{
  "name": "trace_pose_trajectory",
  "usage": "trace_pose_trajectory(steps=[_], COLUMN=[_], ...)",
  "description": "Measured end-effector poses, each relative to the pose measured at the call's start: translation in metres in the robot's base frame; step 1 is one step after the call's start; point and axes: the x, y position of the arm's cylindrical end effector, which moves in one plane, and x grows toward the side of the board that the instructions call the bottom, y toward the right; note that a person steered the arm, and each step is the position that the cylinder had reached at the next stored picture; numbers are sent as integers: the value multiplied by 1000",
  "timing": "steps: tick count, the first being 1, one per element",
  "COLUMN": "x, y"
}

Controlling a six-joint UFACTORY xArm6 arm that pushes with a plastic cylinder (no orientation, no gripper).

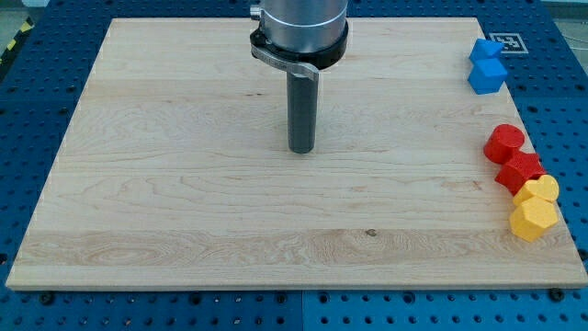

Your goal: Place the green circle diagonally to the green star

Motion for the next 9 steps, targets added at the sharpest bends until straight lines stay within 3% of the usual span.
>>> trace_pose_trajectory(steps=[3, 4, 7, 9], x=[-9, -35, -28, -47], y=[-48, -30, 20, 46])
